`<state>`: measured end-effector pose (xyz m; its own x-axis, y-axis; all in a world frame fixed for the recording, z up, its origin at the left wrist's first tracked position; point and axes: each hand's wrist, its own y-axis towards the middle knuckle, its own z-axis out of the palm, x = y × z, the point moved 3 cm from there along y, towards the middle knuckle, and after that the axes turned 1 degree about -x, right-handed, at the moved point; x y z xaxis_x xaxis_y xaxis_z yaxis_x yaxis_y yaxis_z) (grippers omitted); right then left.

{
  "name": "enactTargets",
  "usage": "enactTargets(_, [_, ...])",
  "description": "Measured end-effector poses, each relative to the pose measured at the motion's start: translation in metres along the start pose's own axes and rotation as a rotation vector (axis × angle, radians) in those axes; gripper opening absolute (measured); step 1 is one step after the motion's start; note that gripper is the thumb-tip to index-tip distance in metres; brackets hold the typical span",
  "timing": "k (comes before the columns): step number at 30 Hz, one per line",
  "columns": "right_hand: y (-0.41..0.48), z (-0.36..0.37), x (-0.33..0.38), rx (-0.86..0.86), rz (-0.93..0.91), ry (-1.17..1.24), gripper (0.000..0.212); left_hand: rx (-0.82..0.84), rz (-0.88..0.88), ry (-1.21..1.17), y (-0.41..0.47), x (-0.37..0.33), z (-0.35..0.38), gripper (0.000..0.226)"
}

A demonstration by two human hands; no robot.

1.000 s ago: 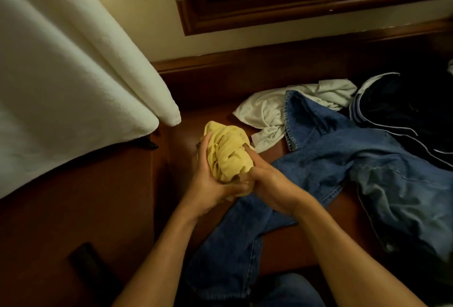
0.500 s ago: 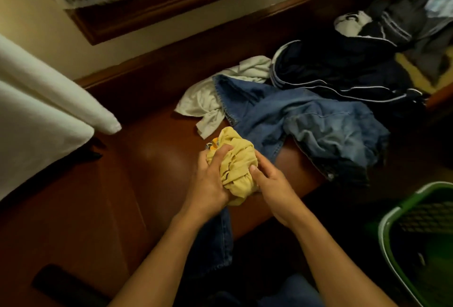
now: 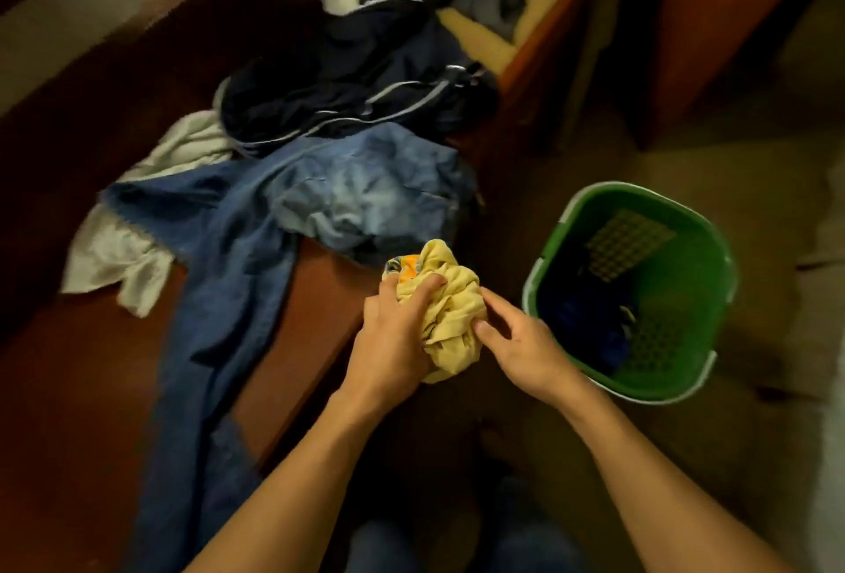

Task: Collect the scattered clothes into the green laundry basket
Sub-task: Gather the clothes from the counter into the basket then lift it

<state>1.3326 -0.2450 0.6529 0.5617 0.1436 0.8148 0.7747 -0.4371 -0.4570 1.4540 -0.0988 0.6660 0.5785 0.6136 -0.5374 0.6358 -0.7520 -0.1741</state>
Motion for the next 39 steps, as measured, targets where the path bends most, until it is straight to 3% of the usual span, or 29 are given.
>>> enactTargets(5, [-0.009, -0.095, -0.107, -0.132, 0.089, -0.114, 0.056, 0.154, 0.149, 0.149, 0.056, -0.087, 0.088, 0.094])
enactTargets(9, [0.005, -0.132, -0.200, -0.158, 0.198, -0.255, 0.061, 0.264, 0.206, 0.273, 0.089, -0.128, 0.155, 0.098])
enactTargets(14, [0.012, -0.144, -0.299, 0.063, 0.407, -0.606, 0.063, 0.385, 0.232, 0.411, 0.116, -0.147, 0.220, 0.098])
enactTargets(16, [0.011, -0.139, -0.327, 0.211, 0.472, -0.734, 0.074, 0.418, 0.264, 0.458, 0.130, -0.147, 0.240, 0.096])
enactTargets(18, [0.012, -0.134, -0.348, 0.231, 0.416, -0.840, 0.088, 0.448, 0.283, 0.491, 0.146, -0.148, 0.257, 0.094])
enactTargets(22, [0.015, -0.137, -0.370, 0.184, 0.264, -0.896, 0.114, 0.424, 0.319, 0.480, 0.188, -0.162, 0.286, 0.094])
enactTargets(23, [0.015, -0.137, -0.374, 0.186, 0.253, -0.901, 0.112, 0.422, 0.334, 0.472, 0.199, -0.169, 0.295, 0.092])
enactTargets(26, [0.016, -0.133, -0.377, 0.215, 0.263, -0.824, 0.080, 0.441, 0.366, 0.461, 0.232, -0.193, 0.324, 0.090])
enactTargets(30, [0.017, -0.135, -0.383, 0.153, 0.193, -0.783, 0.099, 0.499, 0.360, 0.404, 0.265, -0.218, 0.354, 0.096])
enactTargets(34, [0.019, -0.128, -0.394, 0.100, 0.156, -0.813, 0.086, 0.517, 0.379, 0.425, 0.279, -0.219, 0.364, 0.108])
enactTargets(39, [0.020, -0.131, -0.390, 0.138, 0.161, -0.818, 0.087, 0.533, 0.376, 0.415, 0.280, -0.206, 0.358, 0.102])
